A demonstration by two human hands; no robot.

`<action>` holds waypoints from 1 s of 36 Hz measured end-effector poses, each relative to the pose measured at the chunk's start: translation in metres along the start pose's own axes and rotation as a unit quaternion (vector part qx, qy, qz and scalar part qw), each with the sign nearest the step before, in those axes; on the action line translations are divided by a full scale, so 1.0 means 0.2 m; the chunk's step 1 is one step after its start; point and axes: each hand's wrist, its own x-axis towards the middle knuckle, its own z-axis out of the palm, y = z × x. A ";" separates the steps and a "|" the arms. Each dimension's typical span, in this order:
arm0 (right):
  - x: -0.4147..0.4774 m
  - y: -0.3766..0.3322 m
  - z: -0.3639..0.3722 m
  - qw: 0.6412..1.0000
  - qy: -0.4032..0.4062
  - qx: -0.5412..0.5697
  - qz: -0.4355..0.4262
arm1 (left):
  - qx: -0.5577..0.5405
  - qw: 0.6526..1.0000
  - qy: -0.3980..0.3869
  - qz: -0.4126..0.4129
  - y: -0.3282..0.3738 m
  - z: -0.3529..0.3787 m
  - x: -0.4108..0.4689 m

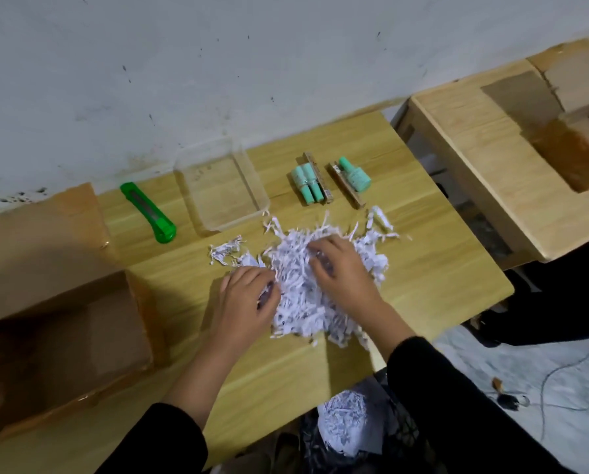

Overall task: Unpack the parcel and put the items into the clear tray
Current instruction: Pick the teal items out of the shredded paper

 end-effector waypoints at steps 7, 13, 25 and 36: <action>-0.07 0.01 -0.14 0.996 0.077 0.008 0.054 | 0.011 0.993 0.068 -0.095 -0.06 -0.04 -0.02; 0.01 0.18 -0.24 0.975 0.064 -0.021 0.214 | 0.014 0.985 0.019 -0.169 -0.14 -0.01 0.02; -0.12 0.00 -0.19 0.990 -0.105 0.040 0.089 | -0.053 0.980 -0.186 -0.051 -0.06 -0.09 0.09; -0.46 -0.06 -0.19 0.927 -0.265 -0.258 0.067 | 0.203 0.914 -0.352 -0.005 0.02 -0.16 -0.07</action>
